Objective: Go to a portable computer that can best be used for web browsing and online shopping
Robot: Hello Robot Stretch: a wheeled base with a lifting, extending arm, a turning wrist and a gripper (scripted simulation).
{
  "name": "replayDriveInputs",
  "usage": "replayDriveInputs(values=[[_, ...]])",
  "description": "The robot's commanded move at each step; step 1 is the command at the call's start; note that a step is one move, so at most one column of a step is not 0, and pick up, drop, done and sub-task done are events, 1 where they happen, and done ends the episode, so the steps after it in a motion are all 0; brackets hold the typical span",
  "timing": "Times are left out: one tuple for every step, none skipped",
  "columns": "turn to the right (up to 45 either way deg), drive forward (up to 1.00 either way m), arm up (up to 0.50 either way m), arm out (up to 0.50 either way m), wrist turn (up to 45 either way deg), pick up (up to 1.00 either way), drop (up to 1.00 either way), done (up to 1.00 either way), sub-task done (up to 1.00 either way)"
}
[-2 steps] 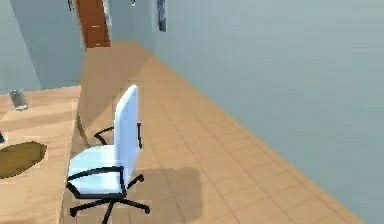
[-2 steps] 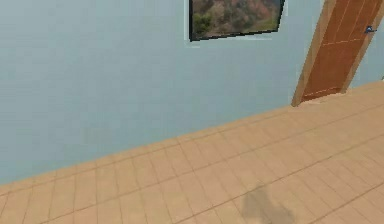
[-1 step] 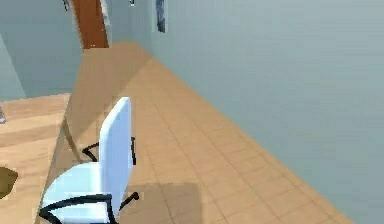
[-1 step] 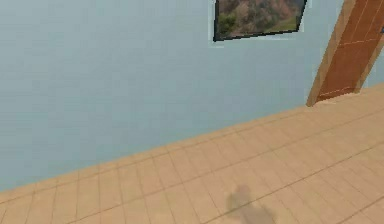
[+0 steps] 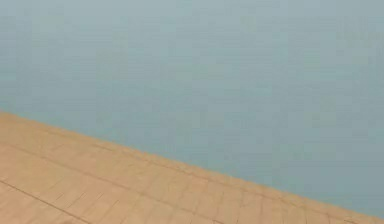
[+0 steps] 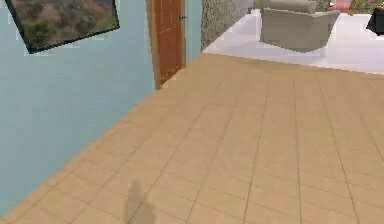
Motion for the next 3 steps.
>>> replayDriveInputs(values=[[45.0,0.00,0.00,0.00,0.0,0.00,0.00,0.00,0.00],[15.0,0.00,0.00,0.00,0.0,0.00,0.00,0.00,0.00],[0.0,0.10,0.00,0.00,0.0,0.00,0.00,0.00,0.00]])
